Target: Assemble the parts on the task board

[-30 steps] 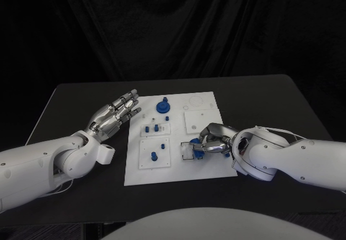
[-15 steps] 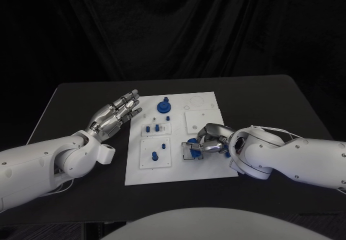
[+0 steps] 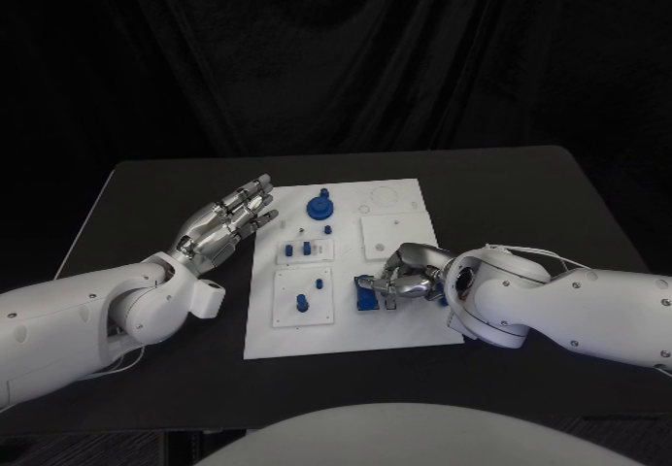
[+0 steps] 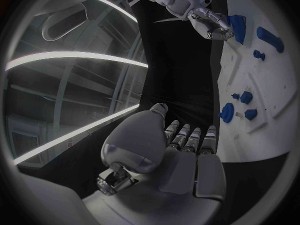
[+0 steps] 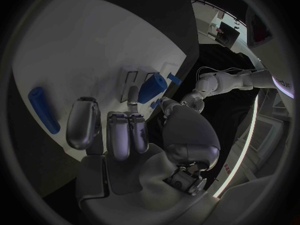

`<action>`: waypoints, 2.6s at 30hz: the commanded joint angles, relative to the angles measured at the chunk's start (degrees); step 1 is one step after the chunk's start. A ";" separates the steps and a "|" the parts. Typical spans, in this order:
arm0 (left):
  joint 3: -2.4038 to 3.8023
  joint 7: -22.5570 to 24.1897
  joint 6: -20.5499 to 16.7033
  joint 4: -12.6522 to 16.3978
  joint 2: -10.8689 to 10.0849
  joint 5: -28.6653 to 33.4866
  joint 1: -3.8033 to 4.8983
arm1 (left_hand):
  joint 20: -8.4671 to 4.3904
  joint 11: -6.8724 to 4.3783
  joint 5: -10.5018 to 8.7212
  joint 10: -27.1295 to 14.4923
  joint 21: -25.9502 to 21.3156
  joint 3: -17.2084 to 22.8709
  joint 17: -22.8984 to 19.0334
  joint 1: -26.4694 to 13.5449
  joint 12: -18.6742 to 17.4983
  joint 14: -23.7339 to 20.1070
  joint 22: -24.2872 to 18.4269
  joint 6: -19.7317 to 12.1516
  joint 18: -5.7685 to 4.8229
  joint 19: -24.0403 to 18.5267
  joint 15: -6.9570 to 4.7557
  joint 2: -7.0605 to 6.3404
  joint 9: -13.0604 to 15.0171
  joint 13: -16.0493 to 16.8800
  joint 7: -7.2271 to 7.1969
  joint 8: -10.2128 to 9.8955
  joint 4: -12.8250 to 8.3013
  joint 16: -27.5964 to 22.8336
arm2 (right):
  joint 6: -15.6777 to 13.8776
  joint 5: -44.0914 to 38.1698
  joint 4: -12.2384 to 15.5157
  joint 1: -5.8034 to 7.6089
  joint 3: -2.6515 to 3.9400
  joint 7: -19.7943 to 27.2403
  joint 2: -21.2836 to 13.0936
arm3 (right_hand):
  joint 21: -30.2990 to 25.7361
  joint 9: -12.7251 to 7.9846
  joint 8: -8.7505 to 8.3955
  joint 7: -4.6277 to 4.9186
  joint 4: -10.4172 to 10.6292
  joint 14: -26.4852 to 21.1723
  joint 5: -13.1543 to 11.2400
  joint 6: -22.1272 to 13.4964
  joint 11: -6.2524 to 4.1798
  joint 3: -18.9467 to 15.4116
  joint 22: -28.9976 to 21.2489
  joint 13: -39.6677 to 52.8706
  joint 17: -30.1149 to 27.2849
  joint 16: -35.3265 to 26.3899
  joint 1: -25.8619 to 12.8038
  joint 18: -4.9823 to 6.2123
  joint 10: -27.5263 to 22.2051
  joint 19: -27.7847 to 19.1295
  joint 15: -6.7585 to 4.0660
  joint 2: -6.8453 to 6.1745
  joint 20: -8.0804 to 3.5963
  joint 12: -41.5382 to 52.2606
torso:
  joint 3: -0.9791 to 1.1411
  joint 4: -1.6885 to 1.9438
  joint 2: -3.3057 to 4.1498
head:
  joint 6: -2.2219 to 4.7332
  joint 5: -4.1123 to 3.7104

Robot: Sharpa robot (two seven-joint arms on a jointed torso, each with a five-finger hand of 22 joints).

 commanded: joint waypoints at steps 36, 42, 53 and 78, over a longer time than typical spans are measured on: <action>0.04 3.91 1.41 -0.43 0.00 -0.01 -0.54 | 0.64 0.29 0.35 -0.21 0.29 0.63 -0.08 0.60 0.08 0.08 0.07 -0.17 0.53 0.04 0.62 -0.10 0.07 0.02 0.39 -0.07 -0.16 -0.21 | 1.13 1.36 3.76 0.04 0.03 3.73 -3.85 | 0.29 16.60 13.03 -2.25 -4.23 6.06 3.55 -1.69 -1.74 -9.54 9.68 15.06 15.09 0.14 9.75 0.09 5.92 0.37 -1.27 2.50 -1.20 0.31 | 0.09 0.03 -0.07 | -0.01 0.76; 0.04 3.79 1.54 -0.48 0.04 -0.01 -0.55 | 0.69 0.30 0.28 -0.21 0.30 0.74 -0.08 0.57 0.08 0.08 0.09 -0.22 0.51 0.05 0.70 -0.11 0.07 0.02 0.41 -0.08 -0.21 -0.21 | 1.53 1.36 3.39 0.00 0.01 3.54 -3.57 | 0.25 17.65 13.97 -2.46 -4.20 6.06 3.31 -1.69 -1.92 -9.85 9.67 15.06 15.09 0.14 10.04 0.09 5.92 0.36 -1.41 2.73 -1.32 0.31 | 0.06 -0.04 -0.10 | -0.01 0.91; 0.04 3.46 1.83 -0.63 0.07 -0.01 -0.61 | 0.73 0.32 0.22 -0.21 0.31 0.80 -0.08 0.53 0.10 0.08 0.11 -0.18 0.51 0.07 0.74 -0.12 0.07 0.02 0.43 -0.08 -0.23 -0.21 | 1.98 1.36 2.97 -0.02 0.01 3.65 -3.26 | 0.13 18.48 14.55 -2.59 -3.78 6.06 2.67 -1.85 -2.05 -10.40 9.64 15.06 15.09 0.14 9.79 0.11 5.92 0.33 -1.54 2.88 -1.45 0.31 | 0.02 0.08 0.00 | -0.01 0.87; 0.04 3.26 2.24 -0.73 0.15 -0.01 -0.79 | 0.90 0.48 0.17 -0.16 0.37 1.06 -0.08 0.35 0.17 0.08 0.19 -0.14 0.47 0.15 0.94 -0.12 0.08 0.04 0.56 -0.07 -0.26 -0.21 | 1.49 0.53 0.60 -0.13 0.01 2.95 -1.65 | -0.18 20.35 14.88 -2.92 -7.70 6.06 2.26 -2.72 -2.38 -8.86 9.58 15.06 15.09 0.14 16.16 0.14 5.92 0.26 -1.85 3.96 -1.78 0.31 | 0.03 0.07 -0.05 | -0.01 1.09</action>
